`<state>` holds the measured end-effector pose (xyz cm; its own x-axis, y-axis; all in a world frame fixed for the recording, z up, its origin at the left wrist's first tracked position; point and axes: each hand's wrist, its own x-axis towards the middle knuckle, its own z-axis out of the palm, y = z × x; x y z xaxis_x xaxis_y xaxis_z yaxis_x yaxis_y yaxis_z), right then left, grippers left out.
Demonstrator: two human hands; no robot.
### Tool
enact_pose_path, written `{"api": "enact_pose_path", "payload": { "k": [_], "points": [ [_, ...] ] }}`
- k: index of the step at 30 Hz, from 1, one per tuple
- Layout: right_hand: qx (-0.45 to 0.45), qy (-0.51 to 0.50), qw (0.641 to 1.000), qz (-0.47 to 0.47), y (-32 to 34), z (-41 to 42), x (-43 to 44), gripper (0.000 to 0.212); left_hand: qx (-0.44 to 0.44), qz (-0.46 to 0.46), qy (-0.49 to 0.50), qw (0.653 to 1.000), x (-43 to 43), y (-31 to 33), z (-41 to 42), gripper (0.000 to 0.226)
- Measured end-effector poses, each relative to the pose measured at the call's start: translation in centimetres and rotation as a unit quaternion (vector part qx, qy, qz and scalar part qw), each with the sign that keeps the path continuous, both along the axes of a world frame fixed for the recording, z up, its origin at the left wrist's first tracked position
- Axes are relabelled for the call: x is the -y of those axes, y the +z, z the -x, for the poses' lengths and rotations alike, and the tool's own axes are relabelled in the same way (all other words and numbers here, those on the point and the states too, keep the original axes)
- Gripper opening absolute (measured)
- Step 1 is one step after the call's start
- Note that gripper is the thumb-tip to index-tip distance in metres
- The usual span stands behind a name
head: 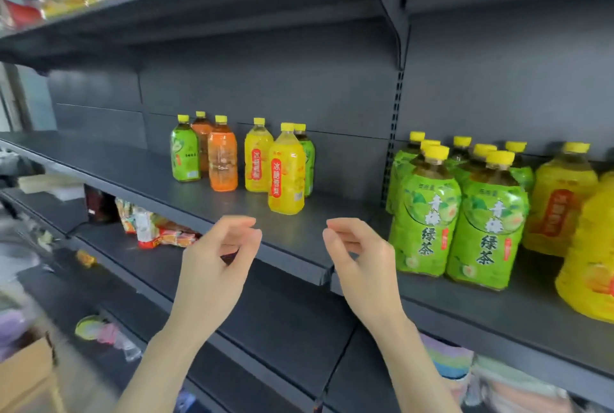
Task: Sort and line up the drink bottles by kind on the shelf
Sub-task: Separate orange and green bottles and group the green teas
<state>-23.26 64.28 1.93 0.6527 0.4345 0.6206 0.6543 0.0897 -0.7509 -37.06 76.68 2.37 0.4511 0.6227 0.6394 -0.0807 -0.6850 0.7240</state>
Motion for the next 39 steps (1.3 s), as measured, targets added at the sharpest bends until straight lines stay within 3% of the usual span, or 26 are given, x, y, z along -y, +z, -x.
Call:
{"api": "enact_pose_path", "payload": {
  "k": [8, 15, 22, 27, 31, 35, 39],
  "points": [
    [-0.007, 0.011, 1.0, 0.015, 1.4, -3.6, -15.3, 0.009, 0.008, 0.008, 0.032, 0.999, -14.4, 1.2, -2.4, 0.012],
    [-0.009, -0.049, 0.998, 0.024, 1.5, -6.3, -24.0, 0.011, 0.009, 0.03, -0.018, 0.999, -24.1, 0.4, -7.4, 0.012],
    [-0.002, -0.277, 0.961, 0.007, 1.1, -9.6, -31.1, 0.031, 0.008, 0.018, -0.087, 0.996, -33.9, 0.1, -14.4, 0.02],
    [0.011, -0.396, 0.917, -0.032, 0.9, -10.2, -33.7, 0.059, 0.008, -0.007, -0.135, 0.991, -38.2, 1.1, -20.8, 0.047],
    [-0.04, -0.399, 0.915, -0.049, 1.0, -11.5, -34.2, 0.076, 0.015, -0.005, -0.162, 0.987, -39.1, 2.9, -24.3, 0.066],
    [-0.159, -0.333, 0.927, -0.063, 1.0, -12.5, -34.5, 0.096, -0.012, 0.007, -0.186, 0.982, -40.2, 3.9, -27.7, 0.078],
    [-0.187, -0.335, 0.922, -0.053, 0.5, -13.4, -34.4, 0.084, -0.043, -0.013, -0.172, 0.984, -41.1, 3.5, -29.8, 0.083]
  ]
}}
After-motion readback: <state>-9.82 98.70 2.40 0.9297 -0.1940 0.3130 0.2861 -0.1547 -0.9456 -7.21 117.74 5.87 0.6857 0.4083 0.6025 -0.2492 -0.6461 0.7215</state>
